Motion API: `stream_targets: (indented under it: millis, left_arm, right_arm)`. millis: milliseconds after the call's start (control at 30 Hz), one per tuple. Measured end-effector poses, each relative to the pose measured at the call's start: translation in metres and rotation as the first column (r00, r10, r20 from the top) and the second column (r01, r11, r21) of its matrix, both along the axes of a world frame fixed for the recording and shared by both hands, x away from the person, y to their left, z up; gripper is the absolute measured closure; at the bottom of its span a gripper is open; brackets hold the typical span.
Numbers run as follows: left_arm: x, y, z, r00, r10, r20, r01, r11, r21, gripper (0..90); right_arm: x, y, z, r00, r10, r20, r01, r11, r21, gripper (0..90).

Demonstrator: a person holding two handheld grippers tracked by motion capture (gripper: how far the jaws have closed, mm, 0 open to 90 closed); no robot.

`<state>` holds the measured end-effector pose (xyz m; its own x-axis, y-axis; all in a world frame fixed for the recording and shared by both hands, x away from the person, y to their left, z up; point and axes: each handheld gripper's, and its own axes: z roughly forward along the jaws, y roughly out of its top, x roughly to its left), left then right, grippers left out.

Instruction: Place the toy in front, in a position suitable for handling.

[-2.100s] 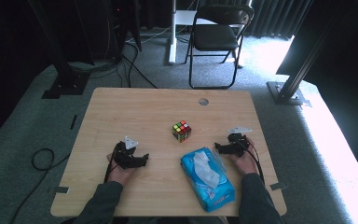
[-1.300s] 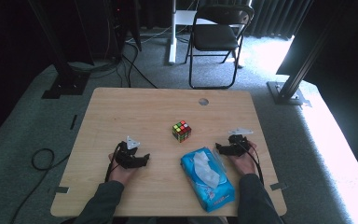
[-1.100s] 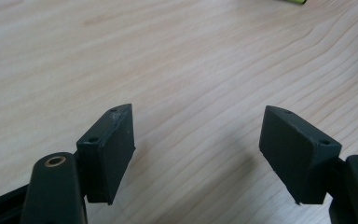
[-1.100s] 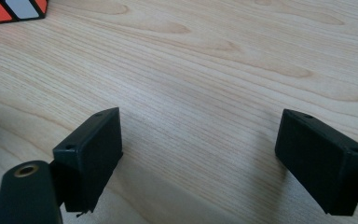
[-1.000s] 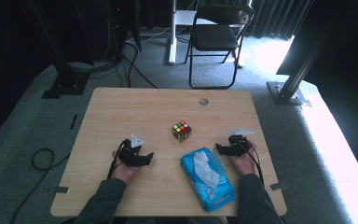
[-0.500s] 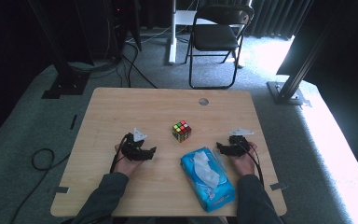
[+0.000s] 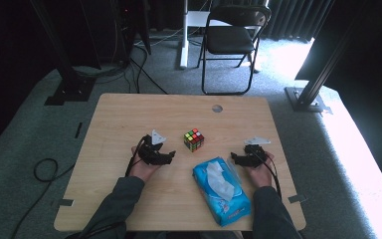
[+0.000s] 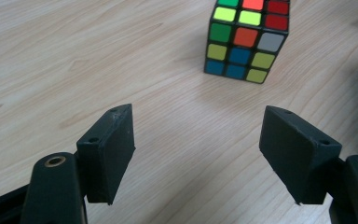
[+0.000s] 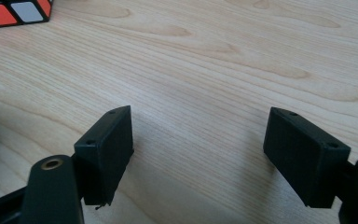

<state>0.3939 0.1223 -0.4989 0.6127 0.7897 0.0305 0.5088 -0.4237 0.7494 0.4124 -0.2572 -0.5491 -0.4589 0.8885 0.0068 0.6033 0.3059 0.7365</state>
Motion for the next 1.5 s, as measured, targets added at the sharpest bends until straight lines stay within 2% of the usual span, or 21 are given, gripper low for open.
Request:
stream_targets:
  millis: [200, 467, 867, 1000, 1167, 1367, 1500]
  left_arm:
    - [0.004, -0.011, 0.007, 0.9992, -0.036, 0.016, 0.036, 0.9993, 0.006, 26.7]
    - [0.010, -0.022, 0.009, 0.9980, -0.054, 0.032, 0.055, 0.9984, -0.012, 26.3]
    - [0.020, -0.037, 0.008, 0.9964, -0.078, 0.034, 0.079, 0.9966, -0.025, 25.1]
    - [0.023, -0.043, 0.006, 0.9965, -0.070, 0.046, 0.071, 0.9973, -0.020, 20.8]
    - [0.028, -0.048, 0.004, 0.9974, -0.064, 0.034, 0.065, 0.9974, -0.030, 18.3]
    - [0.033, -0.055, 0.001, 0.9962, -0.083, 0.024, 0.084, 0.9963, -0.020, 18.3]
    - [0.037, -0.061, -0.002, 0.9964, -0.080, 0.029, 0.080, 0.9967, -0.015, 18.3]
  right_arm:
    - [0.000, 0.000, 0.000, 1.0000, 0.001, 0.000, -0.001, 1.000, 0.000, 23.5]
    - [0.000, 0.000, 0.000, 1.0000, 0.003, 0.000, -0.003, 1.000, 0.000, 22.9]
    - [0.000, 0.000, 0.000, 1.0000, 0.003, -0.001, -0.003, 1.000, 0.000, 22.9]
    - [0.000, 0.000, 0.000, 1.0000, 0.003, -0.001, -0.003, 1.000, 0.000, 22.9]
    - [0.000, 0.000, 0.000, 1.0000, 0.003, -0.001, -0.003, 1.000, 0.000, 22.9]
    - [0.000, 0.000, 0.000, 1.0000, 0.003, -0.001, -0.003, 1.000, 0.000, 22.9]
    - [0.000, 0.000, 0.000, 1.0000, 0.003, -0.001, -0.003, 1.000, 0.000, 22.9]
